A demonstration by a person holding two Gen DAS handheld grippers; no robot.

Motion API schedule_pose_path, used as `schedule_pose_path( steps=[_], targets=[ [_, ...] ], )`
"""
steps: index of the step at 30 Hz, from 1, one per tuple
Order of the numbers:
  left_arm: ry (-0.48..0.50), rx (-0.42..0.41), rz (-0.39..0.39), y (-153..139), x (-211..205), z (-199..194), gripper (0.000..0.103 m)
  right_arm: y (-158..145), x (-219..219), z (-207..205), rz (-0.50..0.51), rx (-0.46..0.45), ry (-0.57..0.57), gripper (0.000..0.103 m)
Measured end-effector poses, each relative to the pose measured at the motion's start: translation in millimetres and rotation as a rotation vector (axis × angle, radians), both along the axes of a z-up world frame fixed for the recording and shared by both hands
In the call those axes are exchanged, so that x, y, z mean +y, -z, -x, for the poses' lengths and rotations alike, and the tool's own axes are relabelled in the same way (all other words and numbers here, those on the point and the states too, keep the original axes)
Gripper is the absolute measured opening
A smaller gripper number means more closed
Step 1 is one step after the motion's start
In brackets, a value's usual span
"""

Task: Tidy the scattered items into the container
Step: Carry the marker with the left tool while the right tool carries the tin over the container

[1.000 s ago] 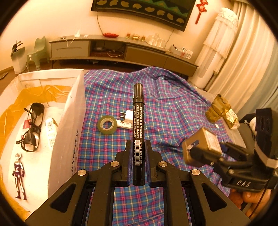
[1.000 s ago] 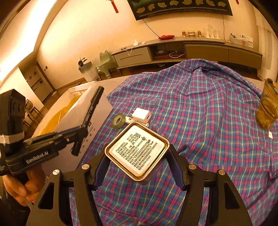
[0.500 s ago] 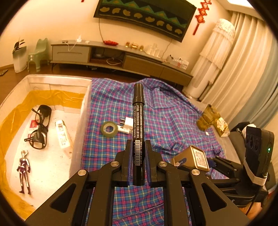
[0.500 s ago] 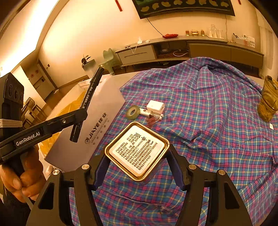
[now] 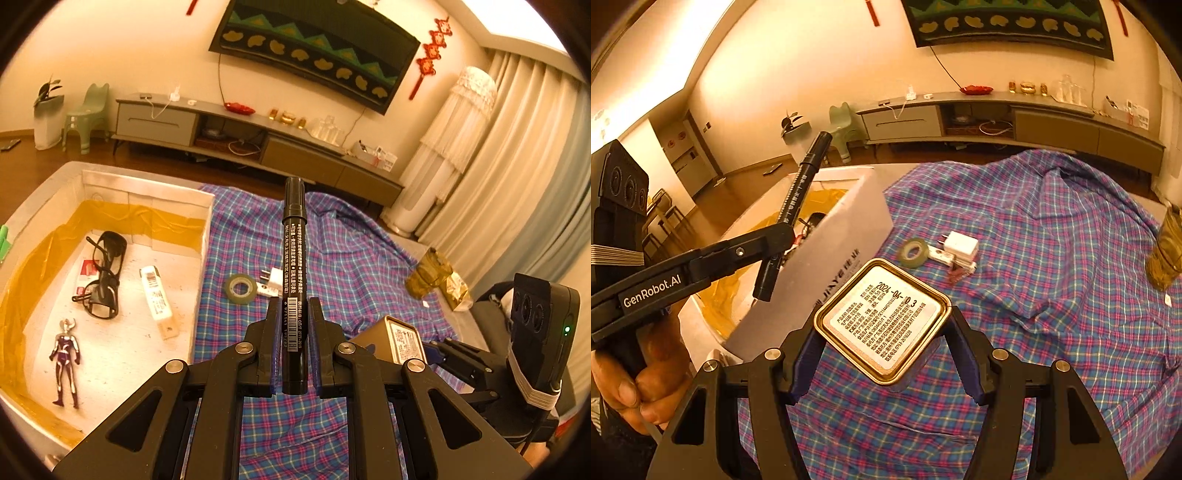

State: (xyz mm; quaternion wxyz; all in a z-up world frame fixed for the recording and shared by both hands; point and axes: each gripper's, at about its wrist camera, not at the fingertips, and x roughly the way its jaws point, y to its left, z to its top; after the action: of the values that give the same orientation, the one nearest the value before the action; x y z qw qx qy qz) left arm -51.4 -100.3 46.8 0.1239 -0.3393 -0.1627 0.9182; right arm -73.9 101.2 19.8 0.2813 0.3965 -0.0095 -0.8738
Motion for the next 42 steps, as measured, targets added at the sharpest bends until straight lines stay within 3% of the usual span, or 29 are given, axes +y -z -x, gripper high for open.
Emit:
schedule_pose_path(
  steps=[15, 42],
  targets=[
    [-0.043, 0.031, -0.05, -11, -34, -18, 0.013, -30, -52, -12, -0.032, 0.065, -0.071, 0.064],
    [-0.163, 0.027, -0.165, -9, -124, -46, 0.013, -43, -137, -14, -0.057, 0.102, -0.172, 0.064]
  ],
)
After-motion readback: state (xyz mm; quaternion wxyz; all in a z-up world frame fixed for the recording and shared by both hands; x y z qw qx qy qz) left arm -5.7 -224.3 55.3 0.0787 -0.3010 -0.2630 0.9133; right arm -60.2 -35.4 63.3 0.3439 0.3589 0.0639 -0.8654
